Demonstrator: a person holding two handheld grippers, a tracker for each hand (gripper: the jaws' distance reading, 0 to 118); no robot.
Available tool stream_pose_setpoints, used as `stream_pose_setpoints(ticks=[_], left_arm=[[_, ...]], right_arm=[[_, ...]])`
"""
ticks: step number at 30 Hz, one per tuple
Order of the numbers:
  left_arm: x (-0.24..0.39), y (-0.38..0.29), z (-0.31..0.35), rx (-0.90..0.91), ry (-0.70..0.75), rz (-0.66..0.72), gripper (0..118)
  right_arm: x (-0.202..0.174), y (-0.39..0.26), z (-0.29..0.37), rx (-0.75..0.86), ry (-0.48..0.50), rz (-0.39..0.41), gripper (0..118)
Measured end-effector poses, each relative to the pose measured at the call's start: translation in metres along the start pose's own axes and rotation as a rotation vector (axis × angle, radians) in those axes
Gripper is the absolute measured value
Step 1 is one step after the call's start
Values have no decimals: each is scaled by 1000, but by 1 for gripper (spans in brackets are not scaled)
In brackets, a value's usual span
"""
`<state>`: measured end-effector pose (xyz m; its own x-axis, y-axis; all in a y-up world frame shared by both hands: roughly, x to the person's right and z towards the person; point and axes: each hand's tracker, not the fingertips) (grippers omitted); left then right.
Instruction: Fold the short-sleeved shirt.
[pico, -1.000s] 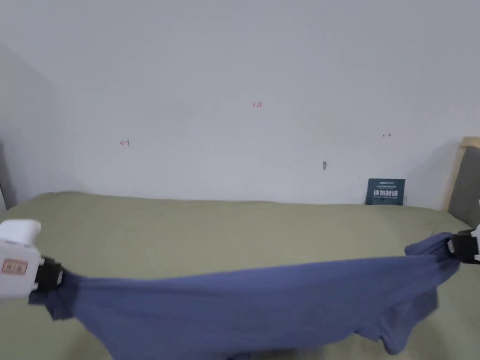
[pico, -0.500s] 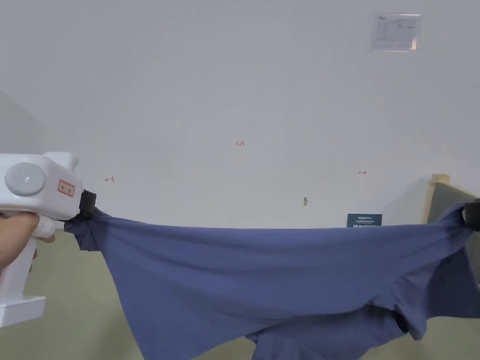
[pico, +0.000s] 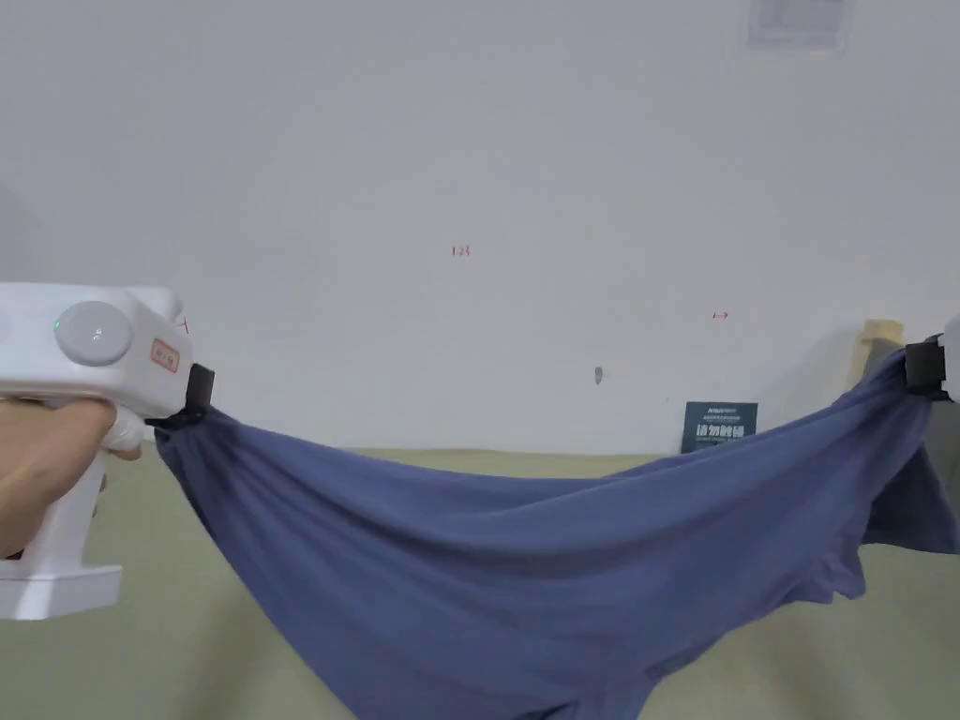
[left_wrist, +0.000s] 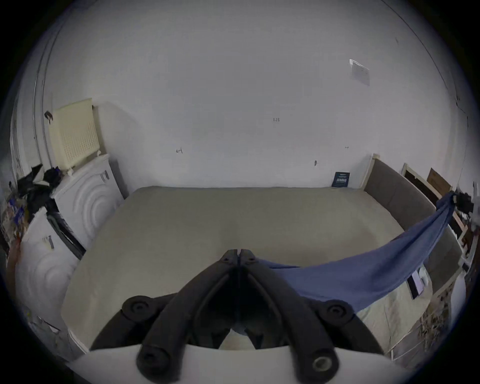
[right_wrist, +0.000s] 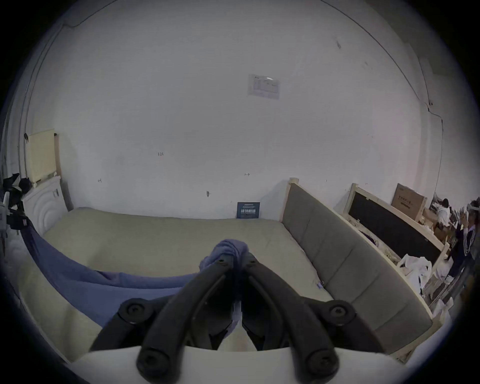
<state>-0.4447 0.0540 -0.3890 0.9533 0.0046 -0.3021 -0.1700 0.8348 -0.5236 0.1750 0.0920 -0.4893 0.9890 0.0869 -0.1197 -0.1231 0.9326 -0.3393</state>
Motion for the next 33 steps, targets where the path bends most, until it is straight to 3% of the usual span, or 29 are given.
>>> stream_pose_setpoints(ticks=[10,13,20,27,33], left_arm=[[-2,58,-40,58,95,19,0],[-5,80,-47,89,115,23,0],[-6,106,-73,131,161,5,0],[-10,72,-120,79,184,-10,0],[-19,-20,-156,-74,123,-69,0]], right_arm=[[3,41,-79,6,-27,-22,6],[-4,58,-94,33,-47,14,6],[-17,78,-140,65,-56,-4,6],[-37,39,-171,26,-52,21,6],[-33,-57,-185,-119,-26,15,6]])
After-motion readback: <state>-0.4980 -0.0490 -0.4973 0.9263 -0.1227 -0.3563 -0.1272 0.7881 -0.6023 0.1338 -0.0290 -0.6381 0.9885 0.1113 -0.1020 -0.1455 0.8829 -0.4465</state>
